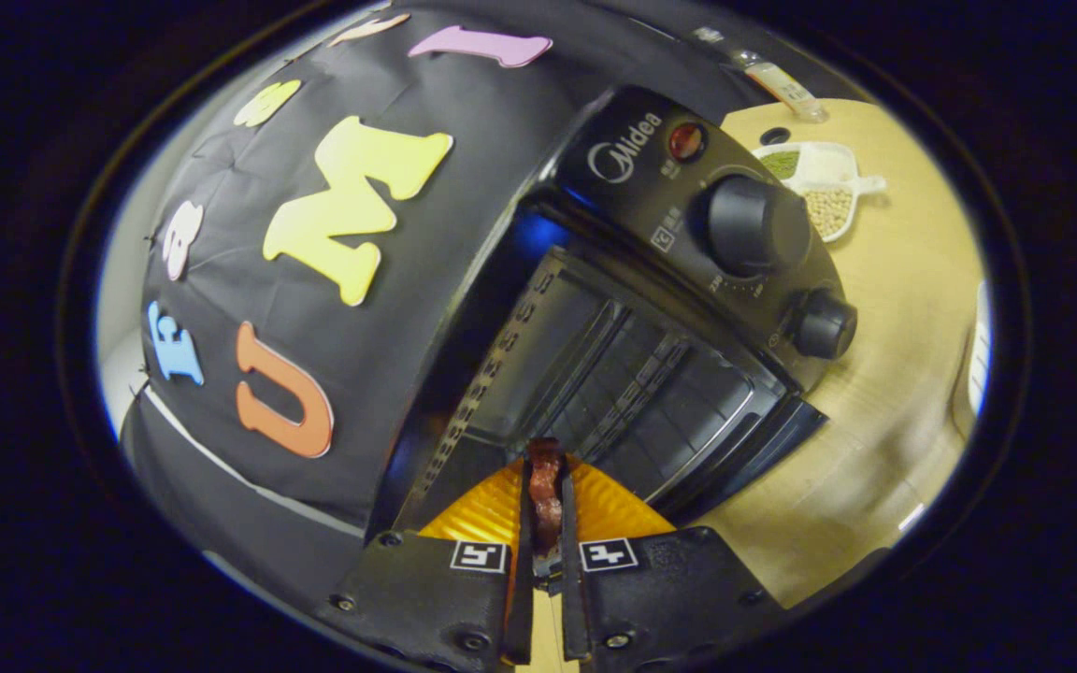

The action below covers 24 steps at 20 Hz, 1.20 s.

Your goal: Open the toaster oven, put the food inside, and close the toaster oven door.

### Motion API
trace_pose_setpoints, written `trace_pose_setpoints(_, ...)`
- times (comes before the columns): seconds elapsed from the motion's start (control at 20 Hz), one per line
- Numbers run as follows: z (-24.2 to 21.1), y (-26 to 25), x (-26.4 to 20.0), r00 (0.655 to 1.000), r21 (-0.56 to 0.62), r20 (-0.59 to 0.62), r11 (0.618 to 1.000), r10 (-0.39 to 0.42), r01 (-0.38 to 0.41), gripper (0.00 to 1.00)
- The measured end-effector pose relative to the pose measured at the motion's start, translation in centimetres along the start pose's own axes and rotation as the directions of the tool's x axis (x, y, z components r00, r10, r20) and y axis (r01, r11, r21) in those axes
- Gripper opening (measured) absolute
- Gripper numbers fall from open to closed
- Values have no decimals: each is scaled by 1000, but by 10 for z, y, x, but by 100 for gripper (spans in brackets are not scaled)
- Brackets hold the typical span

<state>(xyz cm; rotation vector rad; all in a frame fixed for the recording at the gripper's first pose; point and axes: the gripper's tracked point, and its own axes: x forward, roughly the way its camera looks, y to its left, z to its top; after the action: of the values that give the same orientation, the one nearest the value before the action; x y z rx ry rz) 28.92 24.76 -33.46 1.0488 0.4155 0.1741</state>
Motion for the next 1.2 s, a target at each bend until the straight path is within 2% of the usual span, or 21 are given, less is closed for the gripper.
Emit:
trace_pose_setpoints(0.25,-10,-5,18,999,-13,25,999,-39,39,16)
trace_pose_setpoints(0.4,-12,-14,17,996,-138,22,986,-89,91,18)
trace_pose_setpoints(0.45,-14,-19,15,993,-188,20,975,-120,121,24)
trace_pose_setpoints(0.5,-14,-23,13,989,-247,16,958,-147,146,28)
trace_pose_setpoints(0.65,-15,-27,8,982,-431,-4,886,-191,170,58)
trace_pose_setpoints(0.7,-17,-28,6,980,-483,-2,858,-199,173,63)
trace_pose_setpoints(0.85,-10,-23,-5,975,-615,29,764,-222,192,97)
trace_pose_setpoints(1.2,-21,-2,-56,980,-762,-19,637,-199,114,98)
